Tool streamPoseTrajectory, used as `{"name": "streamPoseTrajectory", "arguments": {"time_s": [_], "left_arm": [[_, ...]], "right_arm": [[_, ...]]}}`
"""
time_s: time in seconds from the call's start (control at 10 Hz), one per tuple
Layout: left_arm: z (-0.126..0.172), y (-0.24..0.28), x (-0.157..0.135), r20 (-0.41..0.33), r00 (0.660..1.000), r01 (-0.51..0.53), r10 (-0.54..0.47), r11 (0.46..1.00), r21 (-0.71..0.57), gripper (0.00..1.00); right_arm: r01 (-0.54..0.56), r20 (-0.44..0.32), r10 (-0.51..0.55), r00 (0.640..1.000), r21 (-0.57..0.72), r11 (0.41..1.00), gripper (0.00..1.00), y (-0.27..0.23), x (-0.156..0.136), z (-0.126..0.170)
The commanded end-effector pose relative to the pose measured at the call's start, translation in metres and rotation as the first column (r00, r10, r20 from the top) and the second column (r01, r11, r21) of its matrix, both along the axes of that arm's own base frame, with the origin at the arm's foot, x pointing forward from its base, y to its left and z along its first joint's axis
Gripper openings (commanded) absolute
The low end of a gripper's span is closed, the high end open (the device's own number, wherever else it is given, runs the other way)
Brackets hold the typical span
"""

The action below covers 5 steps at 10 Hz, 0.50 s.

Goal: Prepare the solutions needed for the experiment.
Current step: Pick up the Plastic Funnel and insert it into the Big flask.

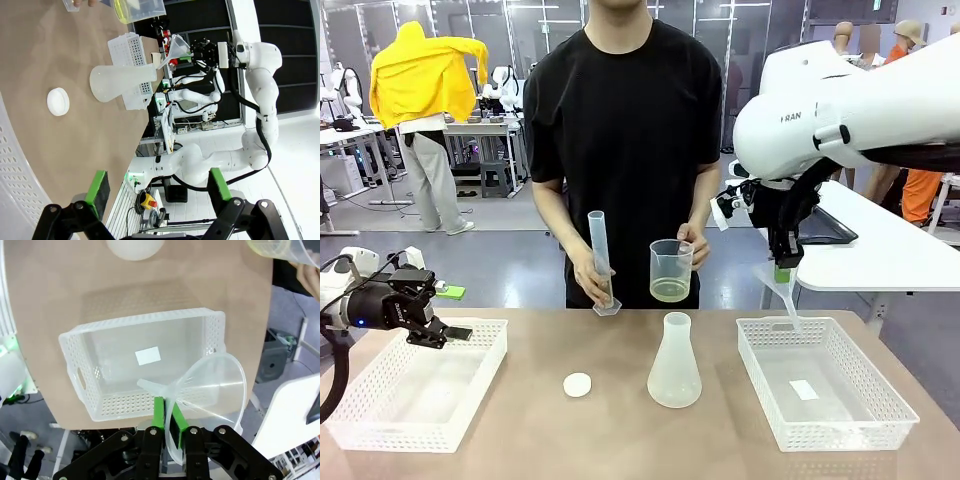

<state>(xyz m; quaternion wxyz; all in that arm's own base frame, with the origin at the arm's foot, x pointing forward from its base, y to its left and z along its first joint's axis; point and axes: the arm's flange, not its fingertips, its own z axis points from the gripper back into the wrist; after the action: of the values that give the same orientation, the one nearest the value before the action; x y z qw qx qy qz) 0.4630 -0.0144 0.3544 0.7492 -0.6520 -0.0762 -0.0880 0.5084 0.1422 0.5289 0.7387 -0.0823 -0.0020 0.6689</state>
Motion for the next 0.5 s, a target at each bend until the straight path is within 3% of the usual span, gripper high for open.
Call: {"name": "streamPoseTrajectory", "arguments": {"time_s": [0.0,0.4], "left_arm": [[0.0005,-0.0019,0.0019,0.003,1.000,-0.014,0.014,1.000,0.004,1.00],[0.0005,-0.0019,0.0019,0.003,1.000,-0.014,0.014,1.000,0.004,1.00]], "right_arm": [[-0.028,-0.050,0.028,0.998,0.001,1.000,0.00,-0.0022,0.0087,-0.0021],[-0.028,-0.050,0.028,0.998,0.001,1.000,0.00,-0.0022,0.0087,-0.0021]]}}
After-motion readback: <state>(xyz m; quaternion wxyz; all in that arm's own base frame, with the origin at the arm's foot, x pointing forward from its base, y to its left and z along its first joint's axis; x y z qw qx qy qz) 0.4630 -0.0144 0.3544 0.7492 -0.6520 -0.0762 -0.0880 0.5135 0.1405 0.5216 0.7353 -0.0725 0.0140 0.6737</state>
